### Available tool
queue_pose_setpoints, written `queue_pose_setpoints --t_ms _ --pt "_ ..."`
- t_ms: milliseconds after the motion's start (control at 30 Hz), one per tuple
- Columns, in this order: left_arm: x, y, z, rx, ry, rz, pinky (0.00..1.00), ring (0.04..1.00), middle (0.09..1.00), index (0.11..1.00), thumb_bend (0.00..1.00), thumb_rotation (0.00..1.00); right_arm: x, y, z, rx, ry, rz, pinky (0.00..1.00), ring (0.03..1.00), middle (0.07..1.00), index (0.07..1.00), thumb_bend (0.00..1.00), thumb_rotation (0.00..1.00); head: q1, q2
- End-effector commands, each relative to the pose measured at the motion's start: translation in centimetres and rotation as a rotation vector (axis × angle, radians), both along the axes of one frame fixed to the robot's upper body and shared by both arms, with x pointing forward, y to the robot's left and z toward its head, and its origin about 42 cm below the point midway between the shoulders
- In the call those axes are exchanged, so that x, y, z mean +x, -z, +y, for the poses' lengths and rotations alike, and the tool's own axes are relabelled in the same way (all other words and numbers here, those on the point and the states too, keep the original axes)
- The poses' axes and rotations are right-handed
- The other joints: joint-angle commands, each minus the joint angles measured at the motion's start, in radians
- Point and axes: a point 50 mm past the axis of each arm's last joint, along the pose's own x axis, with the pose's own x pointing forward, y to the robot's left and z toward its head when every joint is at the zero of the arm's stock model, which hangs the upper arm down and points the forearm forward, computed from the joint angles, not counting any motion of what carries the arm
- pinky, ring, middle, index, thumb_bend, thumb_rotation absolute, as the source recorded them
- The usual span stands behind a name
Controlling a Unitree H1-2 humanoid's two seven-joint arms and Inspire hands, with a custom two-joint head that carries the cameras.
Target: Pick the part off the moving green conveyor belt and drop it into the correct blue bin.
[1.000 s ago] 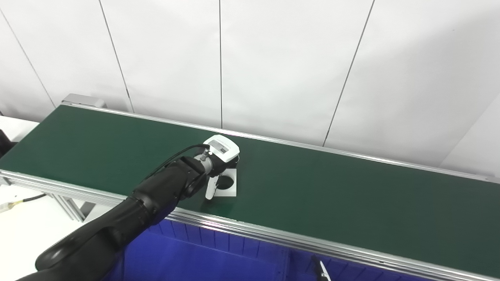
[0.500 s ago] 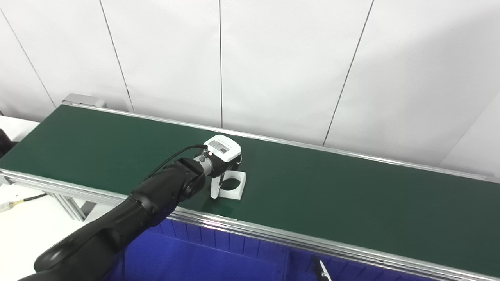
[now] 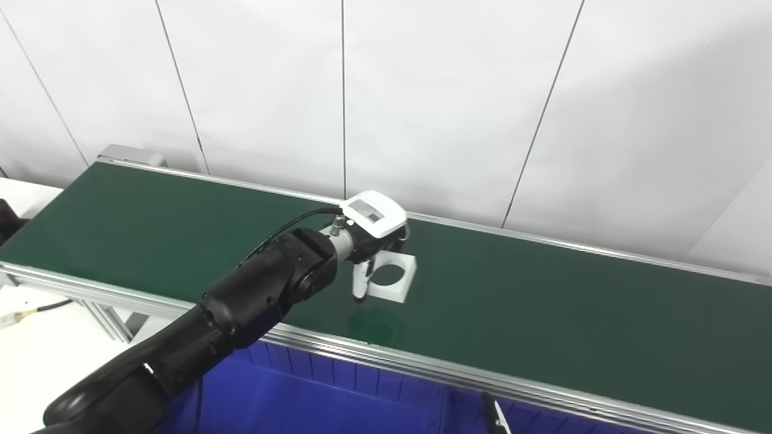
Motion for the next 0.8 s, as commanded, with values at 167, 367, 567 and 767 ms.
queue_pose_setpoints --t_ms 167,367,567,767 --pt "-5.1 -4.0 -3.0 -0.061 0.198 -0.049 0.18 0.235 0.472 0.483 0.52 0.0 0.6 -2.1 0.0 0.039 -0.016 -0.111 1.0 0.983 1.0 0.997 0.86 1.0 0.017 0.107" --pt "-8.3 -3.2 -4.1 0.004 0.317 0.005 0.21 0.267 0.411 0.501 0.52 0.0 0.7 -3.2 -1.0 0.059 -0.019 -0.136 0.96 0.959 0.98 0.977 0.84 1.0 0.037 0.171" --pt "-10.1 -2.3 -4.0 0.104 0.358 0.14 0.2 0.26 0.458 0.487 0.52 0.0 0.7 -4.0 -1.6 0.072 -0.018 -0.159 0.95 0.946 0.963 0.961 0.82 1.0 0.043 0.201" --pt "-11.3 -0.3 -3.2 0.249 0.365 0.236 0.19 0.26 0.453 0.496 0.52 0.0 0.7 -4.7 -1.7 0.076 -0.014 -0.18 0.92 0.938 0.959 0.957 0.81 0.99 0.048 0.222"
